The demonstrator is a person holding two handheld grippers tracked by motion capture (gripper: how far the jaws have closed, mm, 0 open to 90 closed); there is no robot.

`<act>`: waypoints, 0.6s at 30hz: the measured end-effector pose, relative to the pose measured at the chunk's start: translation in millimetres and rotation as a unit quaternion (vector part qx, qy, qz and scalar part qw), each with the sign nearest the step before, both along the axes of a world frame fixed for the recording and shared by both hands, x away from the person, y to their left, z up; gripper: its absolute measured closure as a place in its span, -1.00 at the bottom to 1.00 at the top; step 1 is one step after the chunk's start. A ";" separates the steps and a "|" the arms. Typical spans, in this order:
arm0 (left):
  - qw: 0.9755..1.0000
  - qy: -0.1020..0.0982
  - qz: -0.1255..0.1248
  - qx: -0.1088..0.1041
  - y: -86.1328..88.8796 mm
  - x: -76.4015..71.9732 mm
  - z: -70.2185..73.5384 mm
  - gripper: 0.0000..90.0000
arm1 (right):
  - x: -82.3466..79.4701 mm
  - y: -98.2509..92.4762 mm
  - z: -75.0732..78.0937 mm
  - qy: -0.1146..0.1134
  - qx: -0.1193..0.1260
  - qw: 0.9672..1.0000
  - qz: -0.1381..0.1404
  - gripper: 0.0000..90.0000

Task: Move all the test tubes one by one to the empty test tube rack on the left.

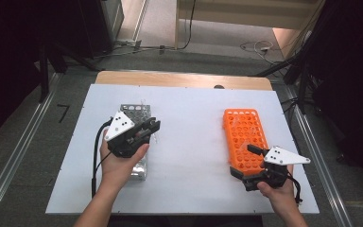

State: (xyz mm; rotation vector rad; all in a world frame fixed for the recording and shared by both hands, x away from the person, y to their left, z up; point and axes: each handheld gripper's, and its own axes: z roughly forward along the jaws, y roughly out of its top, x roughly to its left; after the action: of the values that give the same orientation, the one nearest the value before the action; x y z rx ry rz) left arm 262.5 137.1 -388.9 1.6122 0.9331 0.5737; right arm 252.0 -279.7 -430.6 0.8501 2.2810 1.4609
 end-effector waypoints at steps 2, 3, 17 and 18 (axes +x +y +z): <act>1.000 0.002 0.006 -0.003 3.5 4.3 0.1 0.69 | 0.8 -3.3 -0.1 0.000 0.002 1.000 -0.004 -1.00; 1.000 0.002 0.009 -0.003 4.8 6.3 0.1 0.69 | 1.2 -5.0 -0.1 0.000 0.002 1.000 -0.006 -1.00; 0.998 0.004 0.055 -0.004 29.6 37.2 2.1 0.69 | 3.9 -19.3 -2.8 0.002 0.003 1.000 -0.024 -1.00; 0.998 0.004 0.058 -0.005 31.1 39.6 1.8 0.69 | 4.3 -19.7 -3.0 0.002 0.003 1.000 -0.025 -1.00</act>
State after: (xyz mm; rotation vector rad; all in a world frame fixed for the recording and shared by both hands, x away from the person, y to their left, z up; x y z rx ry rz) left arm 302.1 168.2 -387.0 1.5594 1.0387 0.6428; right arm 256.3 -299.4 -433.6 0.9052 2.2438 1.4455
